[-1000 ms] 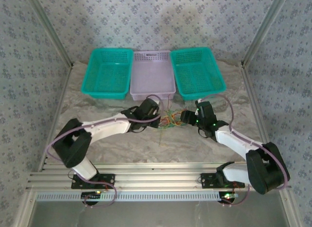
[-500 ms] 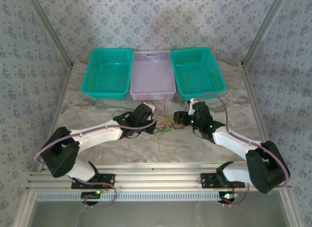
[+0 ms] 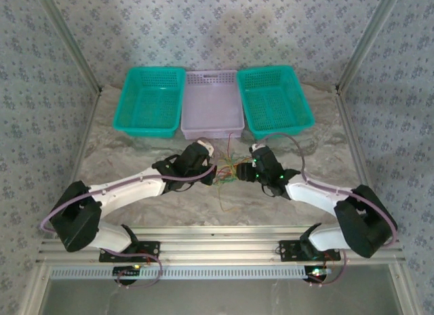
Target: Untangle the cables
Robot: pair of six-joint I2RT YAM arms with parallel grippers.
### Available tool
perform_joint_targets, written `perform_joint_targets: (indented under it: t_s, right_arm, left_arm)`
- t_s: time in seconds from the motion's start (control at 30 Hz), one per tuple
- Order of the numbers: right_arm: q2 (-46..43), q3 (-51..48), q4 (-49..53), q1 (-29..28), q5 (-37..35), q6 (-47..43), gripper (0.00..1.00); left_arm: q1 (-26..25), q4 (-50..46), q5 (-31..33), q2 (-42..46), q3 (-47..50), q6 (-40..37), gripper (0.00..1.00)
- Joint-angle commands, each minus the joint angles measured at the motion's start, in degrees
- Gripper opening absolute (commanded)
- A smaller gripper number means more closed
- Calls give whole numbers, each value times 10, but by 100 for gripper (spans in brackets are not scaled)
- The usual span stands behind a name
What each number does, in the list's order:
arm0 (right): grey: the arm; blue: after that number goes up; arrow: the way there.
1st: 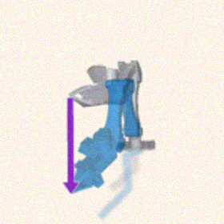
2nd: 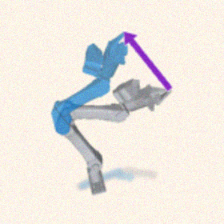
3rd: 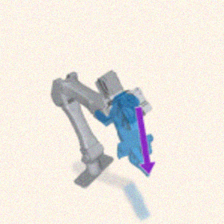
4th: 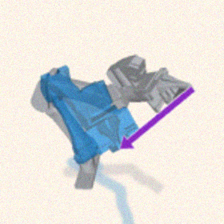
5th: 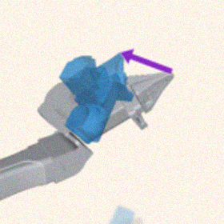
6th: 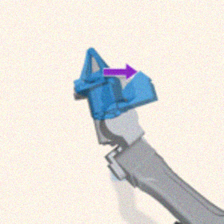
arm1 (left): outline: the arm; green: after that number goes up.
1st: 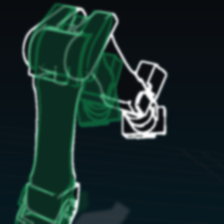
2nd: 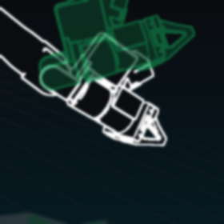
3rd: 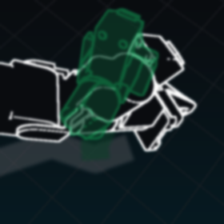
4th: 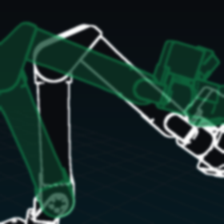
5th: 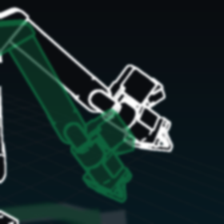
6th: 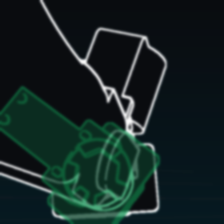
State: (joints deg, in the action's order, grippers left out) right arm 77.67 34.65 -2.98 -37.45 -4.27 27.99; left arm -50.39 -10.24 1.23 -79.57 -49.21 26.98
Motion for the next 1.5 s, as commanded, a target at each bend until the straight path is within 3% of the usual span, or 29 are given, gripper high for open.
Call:
perform_joint_targets:
  t_s: [0.0, 0.13, 0.3, 0.47, 1.1, 1.3, 1.4, 1.47]
  right_arm:
    - [27, 33, 35, -11, -74, -3, 58]
    - [61, 55, 40, -12, -91, 9, 57]
    - [94, 76, 62, -12, -130, 30, 47]
    - [120, 84, 51, -12, -100, 31, 45]
    - [128, 69, 84, 47, -87, 76, 0]
    - [110, 57, 88, 56, -92, 89, 0]
    - [68, 40, 58, 57, -57, 85, 0]
    - [11, 11, -3, 52, 5, 39, 13]
  left_arm:
    - [-4, 4, -12, 26, 8, -6, 0]
    - [-3, 20, -29, 30, 16, 2, 0]
    - [-5, 26, -56, 36, 14, 5, 0]
    - [-5, 10, -58, 57, 10, -4, 0]
    - [11, -152, 15, 195, -18, -57, 0]
    - [41, -205, 26, 241, -43, -71, 0]
    - [49, -205, 13, 250, -39, -63, 0]
    - [49, -198, 4, 244, -33, -54, 0]
